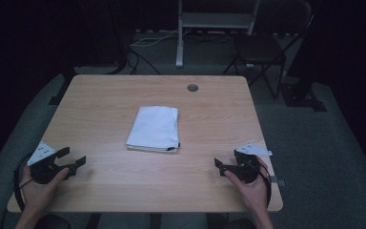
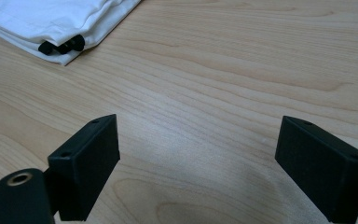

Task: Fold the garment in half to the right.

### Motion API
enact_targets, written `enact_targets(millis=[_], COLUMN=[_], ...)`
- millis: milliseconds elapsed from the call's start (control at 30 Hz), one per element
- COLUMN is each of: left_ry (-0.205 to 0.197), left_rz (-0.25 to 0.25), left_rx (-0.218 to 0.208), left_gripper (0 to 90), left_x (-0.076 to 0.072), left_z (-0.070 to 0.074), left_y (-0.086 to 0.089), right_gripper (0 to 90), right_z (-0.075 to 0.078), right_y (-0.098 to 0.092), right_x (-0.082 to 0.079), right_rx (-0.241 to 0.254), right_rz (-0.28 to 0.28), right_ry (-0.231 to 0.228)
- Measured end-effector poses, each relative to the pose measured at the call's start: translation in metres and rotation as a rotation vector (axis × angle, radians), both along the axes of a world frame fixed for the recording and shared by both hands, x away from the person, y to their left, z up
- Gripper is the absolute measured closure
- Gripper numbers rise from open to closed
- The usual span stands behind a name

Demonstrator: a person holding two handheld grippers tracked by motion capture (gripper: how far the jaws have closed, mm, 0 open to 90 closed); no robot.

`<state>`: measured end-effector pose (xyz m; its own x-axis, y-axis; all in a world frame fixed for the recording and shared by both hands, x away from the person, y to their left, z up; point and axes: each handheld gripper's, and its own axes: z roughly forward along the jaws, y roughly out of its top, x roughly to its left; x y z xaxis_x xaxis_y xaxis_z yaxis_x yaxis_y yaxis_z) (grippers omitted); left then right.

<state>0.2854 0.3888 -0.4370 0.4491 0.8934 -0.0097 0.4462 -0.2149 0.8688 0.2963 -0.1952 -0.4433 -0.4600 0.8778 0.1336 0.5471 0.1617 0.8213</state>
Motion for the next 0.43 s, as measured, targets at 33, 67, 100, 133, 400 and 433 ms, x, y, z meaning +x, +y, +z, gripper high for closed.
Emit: enact_targets(millis=[33, 67, 100, 133, 400, 433], left_ry=[0.000, -0.001, 0.000, -0.001, -0.001, -0.001], left_rz=[0.000, -0.001, 0.000, -0.001, 0.000, 0.001], left_rx=[0.000, 0.000, -0.001, -0.002, -0.004, -0.004], left_gripper=[20.9, 20.9, 20.9, 20.9, 20.9, 20.9], left_x=[0.0000, 0.0000, 0.0000, 0.0000, 0.0002, 0.0003], left_z=[0.0000, 0.0000, 0.0000, 0.0000, 0.0000, 0.0000], left_y=[-0.0001, 0.0000, 0.0001, 0.0002, -0.0002, -0.0001], right_gripper=[13.1, 13.1, 13.1, 13.1, 13.1, 13.1], right_z=[0.0000, 0.0000, 0.0000, 0.0000, -0.0001, -0.0001], right_y=[0.0001, 0.0001, 0.0000, -0.0001, -0.0005, -0.0007], right_x=[-0.0001, -0.0001, -0.0001, -0.0001, 0.0003, 0.0002], right_rx=[-0.001, -0.001, 0.000, 0.002, 0.010, 0.012], right_rz=[0.001, 0.001, 0.001, 0.000, 0.004, 0.004], right_ry=[0.002, 0.003, 0.004, 0.005, 0.010, 0.011])
